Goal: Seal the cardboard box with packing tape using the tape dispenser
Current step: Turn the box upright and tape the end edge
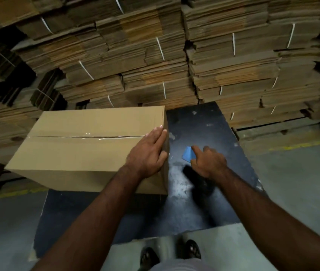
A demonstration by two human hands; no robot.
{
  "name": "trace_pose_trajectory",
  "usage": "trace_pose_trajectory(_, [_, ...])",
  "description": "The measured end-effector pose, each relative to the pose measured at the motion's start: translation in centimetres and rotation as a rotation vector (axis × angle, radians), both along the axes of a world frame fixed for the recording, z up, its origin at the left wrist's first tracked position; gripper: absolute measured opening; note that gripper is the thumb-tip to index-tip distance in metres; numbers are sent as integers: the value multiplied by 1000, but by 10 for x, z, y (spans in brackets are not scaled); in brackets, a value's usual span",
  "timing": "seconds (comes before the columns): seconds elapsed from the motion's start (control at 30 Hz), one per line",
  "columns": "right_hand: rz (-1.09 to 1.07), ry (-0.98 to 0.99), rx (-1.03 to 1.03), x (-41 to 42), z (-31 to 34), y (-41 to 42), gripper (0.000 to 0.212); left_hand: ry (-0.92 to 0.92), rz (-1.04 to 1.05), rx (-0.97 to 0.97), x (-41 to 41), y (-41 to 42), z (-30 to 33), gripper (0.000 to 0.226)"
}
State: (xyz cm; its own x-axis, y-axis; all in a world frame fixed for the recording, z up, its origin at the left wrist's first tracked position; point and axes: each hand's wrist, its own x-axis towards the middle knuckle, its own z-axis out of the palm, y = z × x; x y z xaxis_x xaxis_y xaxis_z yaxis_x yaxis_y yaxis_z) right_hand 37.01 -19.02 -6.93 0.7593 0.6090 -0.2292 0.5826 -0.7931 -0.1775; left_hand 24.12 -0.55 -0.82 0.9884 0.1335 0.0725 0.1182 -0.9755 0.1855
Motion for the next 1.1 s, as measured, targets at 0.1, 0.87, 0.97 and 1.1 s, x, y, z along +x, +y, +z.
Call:
trace_pose_trajectory(0.1, [-68, -128, 124, -24, -48, -8, 62, -9, 59, -57, 9, -7, 3, 70])
trace_pose_trajectory(0.87, [-319, 850, 1062, -68, 68, 106, 61, -11, 141, -101, -8, 10, -11, 64])
trace_pose_trajectory(0.97, [-451, 993, 1078, -45, 68, 117, 60, -15, 183, -95, -5, 10, -14, 60])
trace_pose_trajectory(1.1, [-491, 1079, 1018, -32, 56, 116, 100, -8, 195, -78, -4, 7, -10, 62])
